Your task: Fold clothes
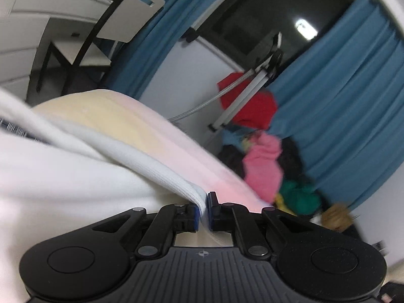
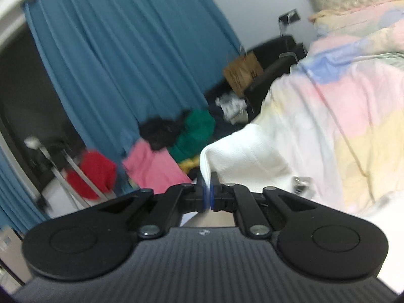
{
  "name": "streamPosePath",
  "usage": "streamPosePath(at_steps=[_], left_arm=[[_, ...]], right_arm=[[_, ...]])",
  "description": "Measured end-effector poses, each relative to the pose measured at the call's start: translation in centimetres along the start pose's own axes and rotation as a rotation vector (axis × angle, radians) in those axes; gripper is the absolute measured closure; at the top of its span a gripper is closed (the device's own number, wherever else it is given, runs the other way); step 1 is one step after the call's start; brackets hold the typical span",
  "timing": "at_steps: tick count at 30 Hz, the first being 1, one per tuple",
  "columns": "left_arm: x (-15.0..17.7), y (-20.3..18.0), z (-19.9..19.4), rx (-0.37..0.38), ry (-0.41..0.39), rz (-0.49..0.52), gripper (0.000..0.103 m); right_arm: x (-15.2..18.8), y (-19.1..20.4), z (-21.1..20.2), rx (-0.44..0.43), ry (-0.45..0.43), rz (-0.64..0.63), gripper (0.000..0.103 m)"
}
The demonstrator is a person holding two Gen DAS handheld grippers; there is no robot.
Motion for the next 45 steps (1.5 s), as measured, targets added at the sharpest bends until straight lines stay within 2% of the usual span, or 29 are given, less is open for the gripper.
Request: streamPosePath(at_steps=[6, 12, 13, 15, 17, 19, 20, 22, 28, 31, 34, 36, 39, 43, 45], left_arm=[[1.1, 0.6, 8.5, -0.088, 0.054, 0.112, 0.088], [2.6, 1.1, 11.2, -0.102, 0.045, 0.206, 0.084], [2.8, 0.9, 11.0, -0.101, 0.040, 0.230, 0.083], [3.2, 0.1, 10.5, -0.089, 0.055, 0.288, 0.073], [3.9, -0.6, 9.6, -0.066, 0.075, 0.340, 0.065], [4.7, -1.2, 8.0, -0.046, 0.090, 0.387, 0.057], [5.1, -1.5, 7.1, -0.040, 0.097, 0.408, 0.055], [5.9, -2.1, 5.0, -0.048, 0.115, 0.441, 0.055], [7.8, -3.4, -3.8, -0.047, 0.148, 0.484, 0.048], [8.7, -4.3, -8.8, -0.042, 0.160, 0.492, 0.039], [9.7, -4.8, -13.5, -0.039, 0.124, 0.494, 0.022], [10.9, -4.7, -15.8, -0.032, 0.108, 0.477, 0.021], [12.8, -3.9, -16.9, -0.029, 0.130, 0.425, 0.020], [13.9, -3.9, -15.3, -0.032, 0.166, 0.438, 0.019], [14.0, -3.5, -14.1, -0.050, 0.174, 0.415, 0.019]], right_arm=[[3.2, -0.3, 10.1, 0.058, 0.151, -0.030, 0.097], [6.3, -0.7, 20.1, 0.116, 0.303, -0.060, 0.092], [6.7, -0.9, 20.4, 0.102, 0.308, -0.042, 0.091], [7.0, -1.0, 19.5, 0.049, 0.304, -0.028, 0.083], [6.9, -1.2, 18.2, -0.015, 0.306, -0.020, 0.056], [6.4, -1.6, 15.5, -0.064, 0.292, -0.007, 0.044], [6.2, -1.9, 13.9, -0.085, 0.286, 0.009, 0.043], [5.6, -2.6, 11.2, -0.118, 0.280, 0.042, 0.043], [5.2, -6.0, 3.8, -0.131, 0.280, 0.109, 0.043], [6.0, -7.3, 2.7, -0.143, 0.395, 0.142, 0.043], [7.3, -8.1, 2.9, -0.173, 0.506, 0.198, 0.043], [8.2, -8.3, 3.5, -0.187, 0.550, 0.230, 0.043], [9.5, -8.6, 4.9, -0.192, 0.577, 0.263, 0.043], [9.3, -8.6, 7.0, -0.176, 0.491, 0.193, 0.048], [8.5, -9.2, 8.0, -0.134, 0.428, 0.222, 0.061]])
Point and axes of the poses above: each gripper's, at about its wrist camera, not at the fingertips, and z roughly the way its jaws point, y to its left, x to its underside, the point moved 7 cm from there along z, roughly the way its jaws point, and after that the axes turned 1 degree about x, right-handed, at the moved point
